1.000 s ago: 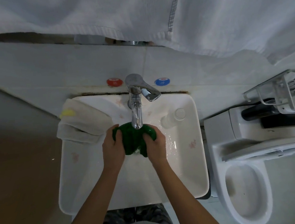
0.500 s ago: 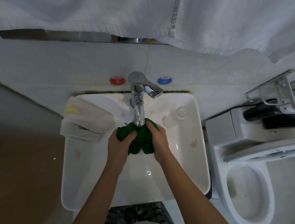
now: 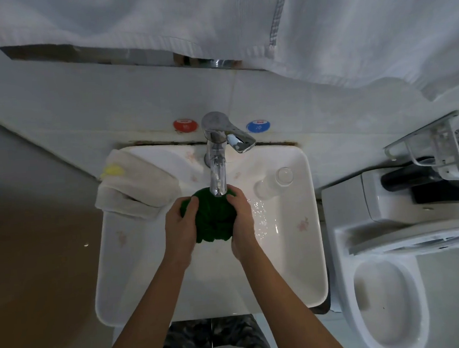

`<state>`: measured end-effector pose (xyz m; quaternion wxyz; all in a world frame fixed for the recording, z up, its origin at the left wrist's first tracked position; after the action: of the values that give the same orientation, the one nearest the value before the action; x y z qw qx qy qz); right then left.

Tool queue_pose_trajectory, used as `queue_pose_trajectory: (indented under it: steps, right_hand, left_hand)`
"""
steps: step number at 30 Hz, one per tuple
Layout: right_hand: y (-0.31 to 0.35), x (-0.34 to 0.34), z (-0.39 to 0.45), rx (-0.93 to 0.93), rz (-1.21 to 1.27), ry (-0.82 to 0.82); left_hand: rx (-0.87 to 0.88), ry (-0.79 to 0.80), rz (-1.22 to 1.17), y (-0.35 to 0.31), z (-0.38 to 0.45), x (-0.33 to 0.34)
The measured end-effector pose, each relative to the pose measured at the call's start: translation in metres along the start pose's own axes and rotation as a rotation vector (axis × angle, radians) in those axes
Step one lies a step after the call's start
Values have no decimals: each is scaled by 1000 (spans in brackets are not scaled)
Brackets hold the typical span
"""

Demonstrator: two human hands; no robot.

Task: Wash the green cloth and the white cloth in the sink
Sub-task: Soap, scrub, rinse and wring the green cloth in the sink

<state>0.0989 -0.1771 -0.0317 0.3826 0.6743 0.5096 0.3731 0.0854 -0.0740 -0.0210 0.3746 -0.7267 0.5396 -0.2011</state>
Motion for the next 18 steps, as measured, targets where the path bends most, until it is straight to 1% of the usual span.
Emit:
queue_pose_trajectory:
  steps: [3,6,9,13,16,18]
  right_hand:
    - [-10,10,-2,-10,-135,105]
    - [-14,10,-3,-82,-199,44]
    - [-11,8,-3,-133,-186,-19]
    - [-6,2,1,-70,-154,-49]
    - [-6,0,3,-97,-263,-84]
    - [-7,1,3,-94,-242,-138]
  left_hand:
    - [83,-61,164,1,2,10]
    - [53,-138,242,5,3,16]
    - [31,-155,218,9,4,20]
    - [16,-148,192,13,5,21]
    - [44,-189,194,14,5,19]
    - [33,-213,159,13,7,20]
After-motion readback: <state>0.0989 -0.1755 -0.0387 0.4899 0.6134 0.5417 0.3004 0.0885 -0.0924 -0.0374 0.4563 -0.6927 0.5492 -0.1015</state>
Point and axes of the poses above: each hand's wrist, its own z-axis towards the middle knuckle, its own x-axis out of the palm, y = z × x, the point moved 2 cm from there along z, towards the middle knuckle, and after that the axes turned 12 degrees about -x, right-handed, at the moved point
